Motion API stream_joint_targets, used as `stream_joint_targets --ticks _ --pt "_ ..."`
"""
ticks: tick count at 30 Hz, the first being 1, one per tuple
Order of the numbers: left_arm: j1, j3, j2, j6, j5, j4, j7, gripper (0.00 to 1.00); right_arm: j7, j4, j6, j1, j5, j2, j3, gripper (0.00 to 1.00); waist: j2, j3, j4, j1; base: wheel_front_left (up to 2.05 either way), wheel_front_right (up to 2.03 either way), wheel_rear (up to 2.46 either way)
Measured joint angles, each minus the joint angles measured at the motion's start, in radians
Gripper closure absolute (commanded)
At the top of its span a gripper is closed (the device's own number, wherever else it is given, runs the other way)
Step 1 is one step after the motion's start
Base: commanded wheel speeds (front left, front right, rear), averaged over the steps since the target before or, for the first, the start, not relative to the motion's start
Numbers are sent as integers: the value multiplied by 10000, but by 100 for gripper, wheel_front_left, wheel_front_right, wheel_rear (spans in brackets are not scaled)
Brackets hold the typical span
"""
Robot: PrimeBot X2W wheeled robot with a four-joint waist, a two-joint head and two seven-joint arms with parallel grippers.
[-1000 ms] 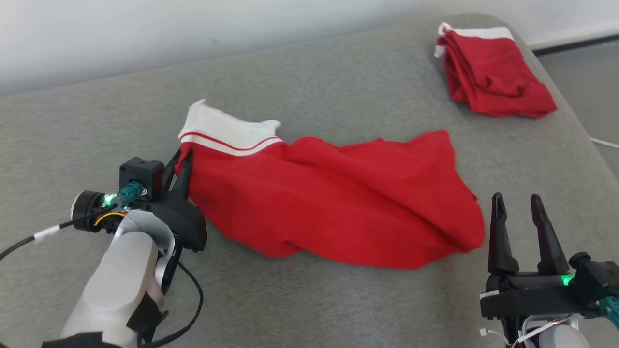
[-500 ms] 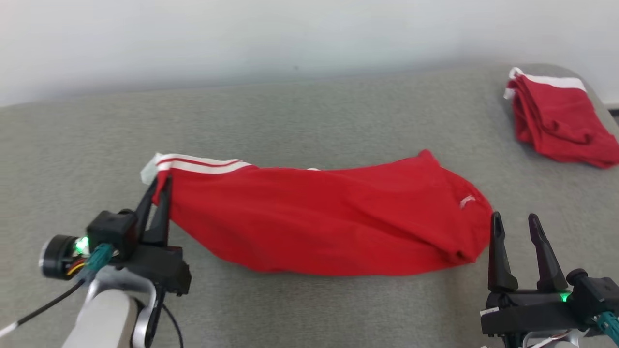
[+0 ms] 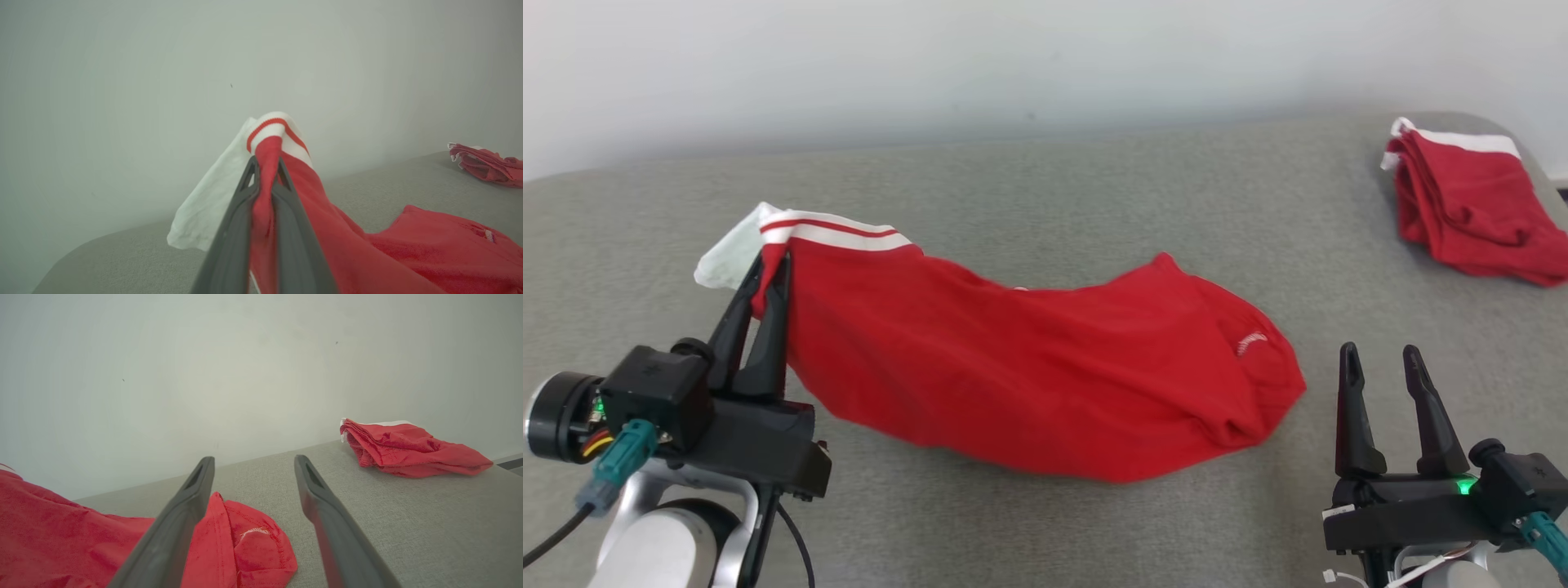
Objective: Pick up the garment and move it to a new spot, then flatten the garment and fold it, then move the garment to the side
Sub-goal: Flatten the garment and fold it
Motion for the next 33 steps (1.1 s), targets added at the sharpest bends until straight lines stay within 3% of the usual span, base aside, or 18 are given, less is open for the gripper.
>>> stream_joint_targets --ticks 10,23,33 --pt "1002 -336 -357 117 -182 435 -499 100 0 69 0 213 29 -8 -357 0 1 280 -725 2 0 0 0" --pt "2917 -2148 -1367 -322 -244 1871 -1220 100 0 65 0 465 8 -6 -462 0 1 112 -107 1 0 0 0" --pt "3245 -2173 -1787 -522 -742 4452 -2050 100 0 163 0 569 13 -88 -481 0 1 -45 179 1 0 0 0"
